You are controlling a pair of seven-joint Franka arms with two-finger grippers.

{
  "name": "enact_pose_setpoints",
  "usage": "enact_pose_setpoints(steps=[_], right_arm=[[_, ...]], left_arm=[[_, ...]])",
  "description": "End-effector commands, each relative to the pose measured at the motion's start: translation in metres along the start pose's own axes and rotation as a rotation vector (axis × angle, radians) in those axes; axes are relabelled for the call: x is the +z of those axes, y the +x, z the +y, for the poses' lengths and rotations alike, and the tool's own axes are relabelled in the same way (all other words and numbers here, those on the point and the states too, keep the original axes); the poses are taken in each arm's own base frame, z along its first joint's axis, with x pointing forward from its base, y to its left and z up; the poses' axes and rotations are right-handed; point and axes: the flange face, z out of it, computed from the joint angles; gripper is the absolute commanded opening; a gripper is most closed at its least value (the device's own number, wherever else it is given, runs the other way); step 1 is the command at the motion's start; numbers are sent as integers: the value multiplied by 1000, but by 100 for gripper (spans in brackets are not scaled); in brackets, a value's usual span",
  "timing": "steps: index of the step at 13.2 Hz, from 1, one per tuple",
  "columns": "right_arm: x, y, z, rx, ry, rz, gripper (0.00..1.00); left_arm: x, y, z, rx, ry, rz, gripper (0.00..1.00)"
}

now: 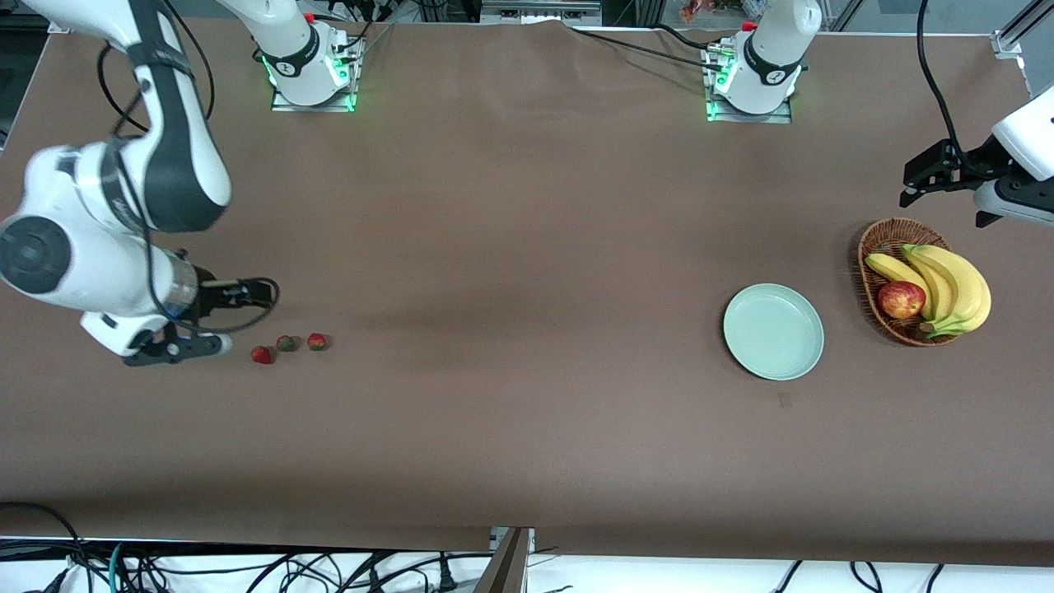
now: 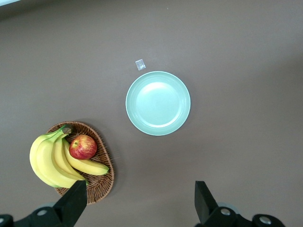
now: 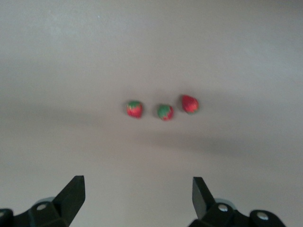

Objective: Collect all strawberries into plate
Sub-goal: 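Grasp the nearest red strawberry with the right gripper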

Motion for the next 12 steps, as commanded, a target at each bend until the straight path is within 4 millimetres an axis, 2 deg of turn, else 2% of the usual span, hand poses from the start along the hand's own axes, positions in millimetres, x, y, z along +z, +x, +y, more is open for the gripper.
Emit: enact_pose_setpoints(steps=[1, 4, 7, 12], right_arm=[[39, 18, -36, 23, -12, 15, 100], [95, 29, -38, 25, -15, -5, 100], [146, 21, -27, 25, -12, 8, 100], [179, 13, -25, 31, -9, 10, 100]], left_arm=[[-1, -3, 1, -6, 21, -4, 100], [-1, -3, 1, -6, 21, -2, 100], [-1, -3, 1, -6, 21, -4, 100], [-1, -3, 1, -6, 21, -4, 100]])
